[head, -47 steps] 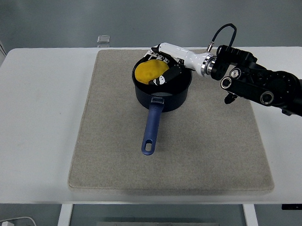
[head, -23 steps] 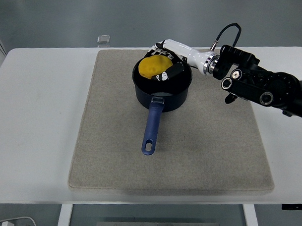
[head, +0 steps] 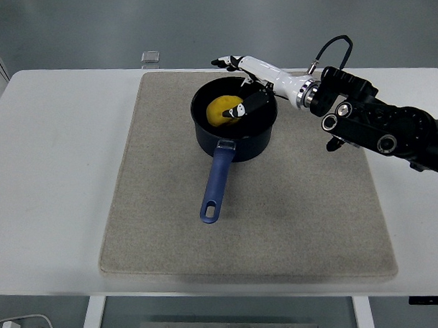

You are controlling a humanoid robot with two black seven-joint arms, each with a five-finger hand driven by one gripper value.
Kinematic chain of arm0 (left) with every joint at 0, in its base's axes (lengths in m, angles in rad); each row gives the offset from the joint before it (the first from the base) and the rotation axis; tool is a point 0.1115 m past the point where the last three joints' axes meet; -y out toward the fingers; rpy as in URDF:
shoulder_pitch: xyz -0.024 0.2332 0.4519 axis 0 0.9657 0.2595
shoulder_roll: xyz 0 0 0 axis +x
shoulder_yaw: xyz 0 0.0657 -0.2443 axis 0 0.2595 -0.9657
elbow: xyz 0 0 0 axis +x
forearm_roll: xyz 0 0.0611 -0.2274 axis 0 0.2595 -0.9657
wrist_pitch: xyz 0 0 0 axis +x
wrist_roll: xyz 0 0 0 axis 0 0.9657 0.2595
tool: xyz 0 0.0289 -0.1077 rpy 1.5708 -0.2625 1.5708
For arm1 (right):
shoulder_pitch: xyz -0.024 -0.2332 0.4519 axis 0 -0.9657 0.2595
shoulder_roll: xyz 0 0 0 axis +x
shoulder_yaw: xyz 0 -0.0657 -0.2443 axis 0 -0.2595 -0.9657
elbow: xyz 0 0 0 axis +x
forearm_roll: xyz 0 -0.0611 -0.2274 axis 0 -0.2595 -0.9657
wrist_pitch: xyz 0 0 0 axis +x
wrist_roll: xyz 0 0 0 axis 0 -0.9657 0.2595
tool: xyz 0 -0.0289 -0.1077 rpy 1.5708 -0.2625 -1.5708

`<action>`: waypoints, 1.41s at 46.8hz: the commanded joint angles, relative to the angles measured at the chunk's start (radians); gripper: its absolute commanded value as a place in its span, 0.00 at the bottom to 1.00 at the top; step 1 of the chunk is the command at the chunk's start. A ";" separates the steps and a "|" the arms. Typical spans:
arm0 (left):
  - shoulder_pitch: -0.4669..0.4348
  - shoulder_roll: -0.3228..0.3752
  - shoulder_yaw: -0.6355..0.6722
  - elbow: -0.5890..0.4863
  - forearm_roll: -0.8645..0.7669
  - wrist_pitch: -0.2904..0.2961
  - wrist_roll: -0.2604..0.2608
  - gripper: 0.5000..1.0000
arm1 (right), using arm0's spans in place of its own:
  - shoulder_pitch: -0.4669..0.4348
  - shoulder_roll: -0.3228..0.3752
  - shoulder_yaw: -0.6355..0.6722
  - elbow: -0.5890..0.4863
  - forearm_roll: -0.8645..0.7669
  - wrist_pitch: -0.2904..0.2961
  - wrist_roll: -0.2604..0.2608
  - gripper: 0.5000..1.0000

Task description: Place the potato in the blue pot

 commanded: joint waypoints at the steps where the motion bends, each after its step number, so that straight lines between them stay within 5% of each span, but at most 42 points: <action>1: 0.000 0.000 0.000 0.000 0.000 0.000 0.000 1.00 | 0.002 -0.008 0.010 -0.001 0.003 -0.003 0.000 0.87; 16: 0.000 0.000 0.000 0.000 0.000 0.000 0.000 1.00 | -0.044 -0.042 0.205 -0.041 0.158 0.006 -0.089 0.87; 49: 0.000 0.000 0.000 0.000 0.000 0.000 0.000 1.00 | -0.105 -0.083 0.220 -0.315 0.853 0.017 -0.092 0.90; 66: 0.000 0.000 0.000 0.000 0.000 0.000 0.000 1.00 | -0.127 -0.045 0.286 -0.371 0.948 0.034 -0.149 0.90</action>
